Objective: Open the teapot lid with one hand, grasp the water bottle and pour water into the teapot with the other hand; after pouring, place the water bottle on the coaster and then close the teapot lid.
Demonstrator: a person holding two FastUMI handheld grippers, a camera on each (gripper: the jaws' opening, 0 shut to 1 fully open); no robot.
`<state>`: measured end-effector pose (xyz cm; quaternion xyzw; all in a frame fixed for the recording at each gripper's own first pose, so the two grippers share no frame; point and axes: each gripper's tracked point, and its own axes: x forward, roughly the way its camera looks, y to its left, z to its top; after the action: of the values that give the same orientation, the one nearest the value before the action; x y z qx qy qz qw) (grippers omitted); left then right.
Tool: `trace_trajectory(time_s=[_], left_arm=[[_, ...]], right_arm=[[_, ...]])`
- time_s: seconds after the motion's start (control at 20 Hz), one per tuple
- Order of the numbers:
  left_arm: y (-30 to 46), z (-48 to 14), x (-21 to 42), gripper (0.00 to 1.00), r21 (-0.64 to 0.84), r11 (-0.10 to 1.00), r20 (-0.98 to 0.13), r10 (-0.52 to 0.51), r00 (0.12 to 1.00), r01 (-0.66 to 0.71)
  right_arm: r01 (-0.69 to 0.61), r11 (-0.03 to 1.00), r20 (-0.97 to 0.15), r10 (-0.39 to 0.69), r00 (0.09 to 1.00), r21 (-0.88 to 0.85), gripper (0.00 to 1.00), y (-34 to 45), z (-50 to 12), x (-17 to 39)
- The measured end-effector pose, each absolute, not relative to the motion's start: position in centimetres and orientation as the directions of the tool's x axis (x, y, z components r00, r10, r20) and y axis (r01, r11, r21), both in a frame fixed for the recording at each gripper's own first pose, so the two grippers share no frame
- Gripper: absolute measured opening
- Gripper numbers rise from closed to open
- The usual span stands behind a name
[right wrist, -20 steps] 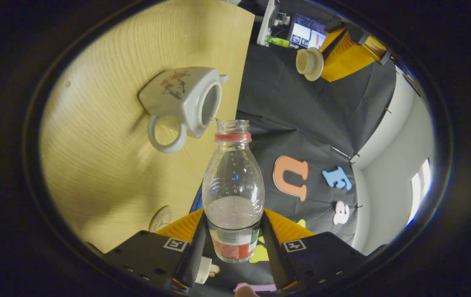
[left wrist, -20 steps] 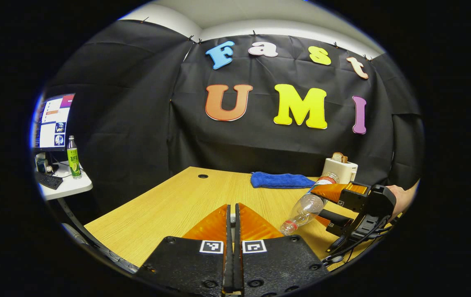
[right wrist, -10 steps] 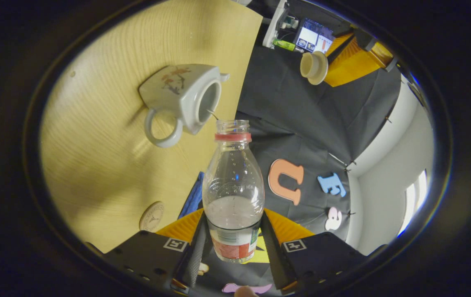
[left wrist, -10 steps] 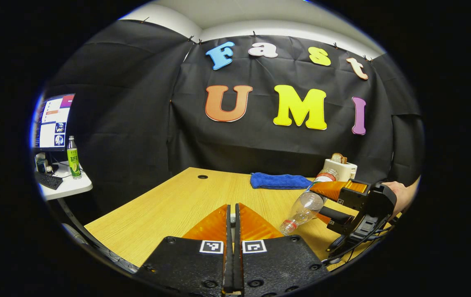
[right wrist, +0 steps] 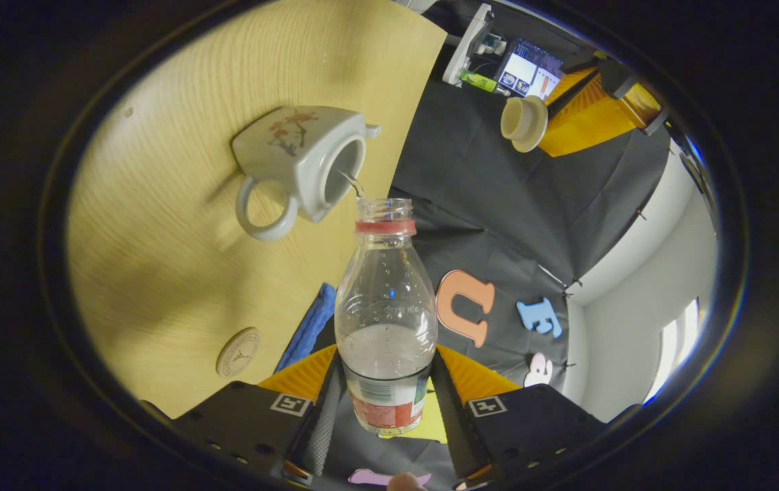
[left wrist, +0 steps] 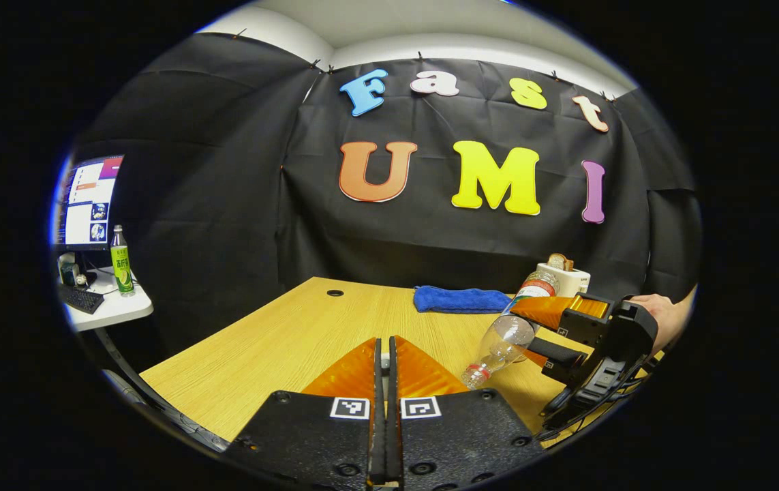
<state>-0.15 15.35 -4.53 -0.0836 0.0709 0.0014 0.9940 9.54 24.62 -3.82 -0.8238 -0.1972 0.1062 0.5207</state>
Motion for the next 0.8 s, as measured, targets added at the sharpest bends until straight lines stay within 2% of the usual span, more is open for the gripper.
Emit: trace_trajectory(time_s=[0.8], left_arm=[[15.7, -4.3, -0.3, 0.03, -0.183, 0.983, -0.139, 0.001, 0.990, -0.027]], right_arm=[[0.298, -0.426, 0.070, 0.473, 0.879, -0.854, 0.68, 25.6, -2.5, 9.2]])
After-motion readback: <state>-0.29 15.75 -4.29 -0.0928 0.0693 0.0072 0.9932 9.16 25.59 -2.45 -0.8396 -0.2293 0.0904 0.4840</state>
